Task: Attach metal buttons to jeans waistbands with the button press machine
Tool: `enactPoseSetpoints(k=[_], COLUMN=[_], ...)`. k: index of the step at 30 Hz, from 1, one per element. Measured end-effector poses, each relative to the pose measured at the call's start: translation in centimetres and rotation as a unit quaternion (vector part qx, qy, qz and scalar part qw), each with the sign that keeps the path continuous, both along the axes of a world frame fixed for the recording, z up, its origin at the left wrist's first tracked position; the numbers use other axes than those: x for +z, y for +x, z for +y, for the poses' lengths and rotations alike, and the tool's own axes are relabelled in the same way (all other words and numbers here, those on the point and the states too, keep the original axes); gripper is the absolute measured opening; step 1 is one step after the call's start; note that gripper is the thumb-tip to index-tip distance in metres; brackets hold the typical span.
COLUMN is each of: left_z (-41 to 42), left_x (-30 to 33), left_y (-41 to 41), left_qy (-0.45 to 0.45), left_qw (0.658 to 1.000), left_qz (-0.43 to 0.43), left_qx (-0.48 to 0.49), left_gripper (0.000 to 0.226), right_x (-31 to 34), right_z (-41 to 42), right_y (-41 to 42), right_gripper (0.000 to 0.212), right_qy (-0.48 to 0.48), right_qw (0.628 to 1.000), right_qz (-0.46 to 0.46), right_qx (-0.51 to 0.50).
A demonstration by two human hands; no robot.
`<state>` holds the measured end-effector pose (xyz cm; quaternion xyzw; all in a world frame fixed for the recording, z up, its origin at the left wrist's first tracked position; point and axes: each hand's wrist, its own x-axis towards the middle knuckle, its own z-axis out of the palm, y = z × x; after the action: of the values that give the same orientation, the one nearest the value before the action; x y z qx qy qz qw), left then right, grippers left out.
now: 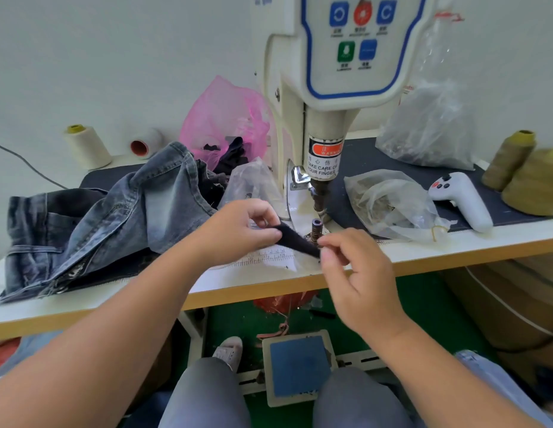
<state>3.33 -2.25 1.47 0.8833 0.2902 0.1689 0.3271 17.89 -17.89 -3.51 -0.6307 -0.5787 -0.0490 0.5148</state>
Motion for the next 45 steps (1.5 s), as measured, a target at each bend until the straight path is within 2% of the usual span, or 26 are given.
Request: enactPoseSetpoints(k=[3,7,9,11,14,17,19,20,21,22,23,24,25,29,30,31,35,37,39,41,45], left_z=[-0.6,-1.5,-1.5,-1.0,-0.1,1.2,2.9,4.0,4.9,5.7,6.2,6.5,6.6,6.1,6.0,5.7,4.0,3.2,2.2,1.3,-0.6], left_x=[1.4,2.7,3.3,3.6,3.6,3.5,3.3,3.1,2.9,2.6,2.1,1.5,1.2,1.9,2.5,3.2,6.3,7.7,8.2,8.1,7.3], left_y=[-0.7,-2.0,-2.6,-3.1,-3.5,-3.6,-3.5,-3.5,-3.5,-3.5,-3.5,-3.3,-3.1,-1.9,-1.7,-1.5,-1.9,-2.2,-2.2,-1.8,-0.6], left_qy=[-0.139,-0.237,-0.249,-0.238,-0.23,-0.217,-0.11,0.003,0.148,0.272,0.351,0.391,0.409,0.466,0.48,0.477,0.361,0.299,0.262,0.283,0.312], left_qw=[0.99,0.968,0.965,0.969,0.972,0.975,0.993,0.995,0.969,0.915,0.859,0.817,0.795,0.768,0.768,0.784,0.915,0.944,0.953,0.945,0.939], left_qz=[-0.03,-0.037,-0.026,-0.013,-0.016,-0.043,0.005,0.083,0.189,0.293,0.372,0.423,0.447,0.436,0.421,0.392,0.179,0.14,0.15,0.16,0.127], left_qx=[-0.021,-0.072,-0.077,-0.068,-0.036,-0.018,0.031,0.055,0.063,0.051,0.033,0.018,0.015,0.049,0.056,0.059,0.017,-0.019,-0.027,-0.034,-0.064], left_gripper=[0.01,0.008,0.008,0.005,0.006,0.008,0.016,0.019,0.022,0.025,0.027,0.03,0.034,0.025,0.02,0.017,0.023,0.01,0.027,0.035,0.03], right_x=[1.1,2.2,2.7,3.1,3.3,3.1,2.7,2.6,2.3,2.2,2.0,1.8,1.6,1.5,1.6,1.8,2.6,2.6,2.4,2.0,1.6], right_z=[0.3,1.3,1.7,2.1,2.7,3.5,4.0,4.2,4.3,4.5,4.5,4.6,4.6,4.4,4.4,4.4,5.1,5.3,5.3,5.2,4.9], right_y=[-2.1,-4.3,-4.9,-5.0,-5.0,-5.1,-4.9,-4.8,-4.7,-4.6,-4.6,-4.5,-4.5,-4.6,-4.7,-4.8,-5.1,-5.2,-5.3,-5.4,-5.4], right_gripper=[0.03,0.05,0.029,0.013,0.007,0.005,0.01,0.012,0.015,0.017,0.019,0.018,0.017,0.027,0.028,0.027,0.024,0.025,0.021,0.016,0.023], right_qy=[-0.101,-0.132,-0.15,-0.176,-0.175,-0.146,-0.139,-0.141,-0.144,-0.151,-0.158,-0.163,-0.161,-0.115,-0.111,-0.109,-0.099,-0.089,-0.078,-0.071,-0.049], right_qw=[0.993,0.987,0.985,0.97,0.918,0.883,0.881,0.875,0.866,0.855,0.844,0.836,0.827,0.794,0.796,0.798,0.786,0.777,0.767,0.769,0.797], right_qz=[0.041,0.082,0.075,0.152,0.334,0.429,0.442,0.453,0.468,0.486,0.502,0.515,0.53,0.583,0.577,0.569,0.569,0.576,0.581,0.575,0.542], right_qx=[0.05,0.042,0.042,0.069,0.123,0.117,0.099,0.095,0.096,0.099,0.101,0.099,0.098,0.129,0.145,0.164,0.221,0.238,0.262,0.271,0.262])
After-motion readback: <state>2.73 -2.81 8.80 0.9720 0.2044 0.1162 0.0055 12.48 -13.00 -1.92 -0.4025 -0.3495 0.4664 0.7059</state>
